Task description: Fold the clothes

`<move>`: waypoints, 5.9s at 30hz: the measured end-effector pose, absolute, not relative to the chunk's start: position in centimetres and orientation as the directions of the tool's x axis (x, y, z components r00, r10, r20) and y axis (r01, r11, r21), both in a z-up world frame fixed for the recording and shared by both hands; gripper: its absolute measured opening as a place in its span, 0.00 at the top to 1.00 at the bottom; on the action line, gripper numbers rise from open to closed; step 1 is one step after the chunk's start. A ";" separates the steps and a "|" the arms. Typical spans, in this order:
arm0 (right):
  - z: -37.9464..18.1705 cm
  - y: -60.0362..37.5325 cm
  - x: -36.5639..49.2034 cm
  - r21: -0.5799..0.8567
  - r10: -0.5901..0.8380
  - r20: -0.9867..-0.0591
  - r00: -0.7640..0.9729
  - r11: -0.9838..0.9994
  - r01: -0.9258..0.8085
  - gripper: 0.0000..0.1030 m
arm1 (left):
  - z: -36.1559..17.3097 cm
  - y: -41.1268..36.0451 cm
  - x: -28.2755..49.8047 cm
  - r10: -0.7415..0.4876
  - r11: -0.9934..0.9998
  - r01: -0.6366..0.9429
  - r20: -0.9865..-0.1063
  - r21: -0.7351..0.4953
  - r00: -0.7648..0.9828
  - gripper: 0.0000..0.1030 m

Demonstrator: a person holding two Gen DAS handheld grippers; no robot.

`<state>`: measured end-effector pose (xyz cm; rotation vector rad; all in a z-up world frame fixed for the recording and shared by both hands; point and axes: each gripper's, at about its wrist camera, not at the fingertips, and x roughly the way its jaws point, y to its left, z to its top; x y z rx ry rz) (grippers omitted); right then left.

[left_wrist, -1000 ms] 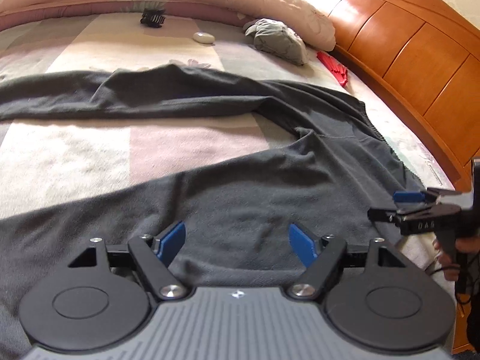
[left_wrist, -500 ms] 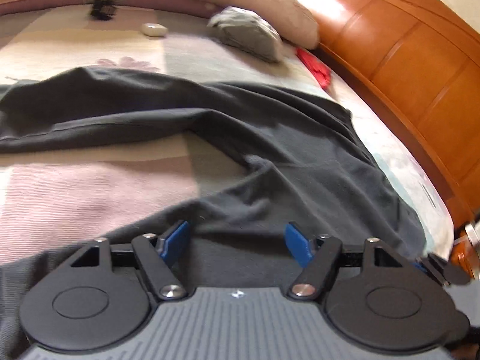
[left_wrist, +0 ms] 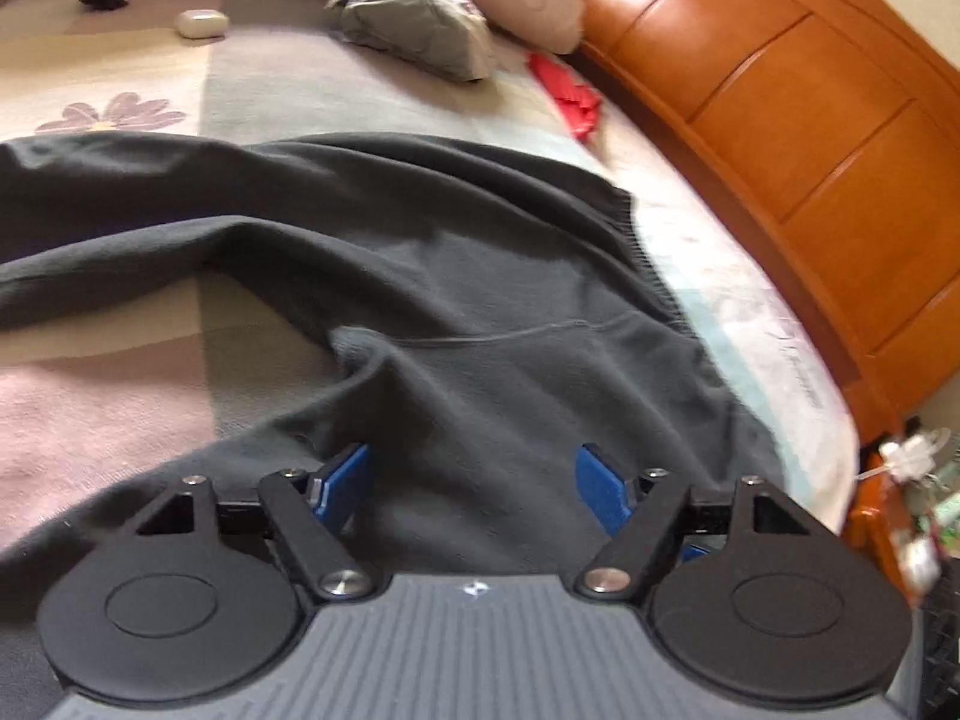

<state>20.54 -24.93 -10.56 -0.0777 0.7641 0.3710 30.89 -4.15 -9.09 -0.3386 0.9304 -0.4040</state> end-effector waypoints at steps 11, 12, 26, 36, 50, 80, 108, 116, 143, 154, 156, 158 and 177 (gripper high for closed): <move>-8.7 -26.6 20.8 0.165 0.375 -0.643 0.668 0.920 -0.356 0.00 | -6.4 -2.0 24.2 -0.441 0.893 0.203 -0.690 -0.402 0.574 0.27; -8.3 -27.1 21.3 0.182 0.379 -0.630 0.678 0.921 -0.345 0.00 | -6.7 -1.5 23.7 -0.428 0.896 0.168 -0.694 -0.412 0.579 0.27; -8.6 -33.1 23.5 0.201 0.199 -0.684 0.702 0.976 -0.081 0.00 | -7.0 2.7 20.7 -0.265 0.948 0.016 -0.760 -0.317 0.594 0.26; -10.4 -26.5 20.5 0.111 0.277 -0.708 0.649 0.952 -0.284 0.00 | -8.1 1.2 17.9 -0.247 0.969 0.117 -0.803 -0.219 0.542 0.23; -10.4 -26.1 20.0 0.069 0.241 -0.713 0.659 0.959 -0.276 0.00 | -8.5 7.2 12.3 -0.199 0.977 0.050 -0.802 -0.207 0.563 0.20; -10.5 -25.4 20.4 0.050 0.181 -0.726 0.663 0.976 -0.212 0.00 | -8.3 24.5 10.3 -0.014 0.940 -0.269 -0.810 -0.211 0.586 0.13; -8.3 -22.9 23.7 0.087 0.187 -0.754 0.630 0.978 -0.187 0.00 | -5.8 24.0 12.2 -0.046 0.954 -0.198 -0.762 -0.226 0.646 0.11; -9.6 -23.0 22.8 0.065 0.183 -0.774 0.607 0.975 -0.211 0.00 | -5.0 15.9 16.7 -0.199 0.962 -0.009 -0.721 -0.274 0.664 0.11; -8.4 -32.5 31.1 0.234 0.211 -0.707 0.675 0.970 -0.058 0.00 | -9.0 8.1 17.0 -0.305 0.936 0.036 -0.756 -0.351 0.578 0.10; -8.9 -28.8 34.6 0.274 0.344 -0.698 0.628 0.939 -0.209 0.00 | -8.9 7.8 16.4 -0.290 0.943 0.038 -0.760 -0.330 0.581 0.10; -9.4 -29.5 36.1 0.248 0.286 -0.697 0.657 0.957 -0.153 0.00 | -8.9 8.0 16.2 -0.282 0.945 0.033 -0.763 -0.324 0.582 0.10; -8.9 -30.0 37.0 0.257 0.254 -0.706 0.661 0.962 -0.095 0.00 | -8.7 8.1 16.1 -0.272 0.948 0.027 -0.765 -0.317 0.584 0.10; -9.9 -32.1 24.3 0.276 0.232 -0.694 0.682 0.960 -0.046 0.00 | -8.3 6.6 14.7 -0.240 0.967 0.069 -0.796 -0.244 0.556 0.09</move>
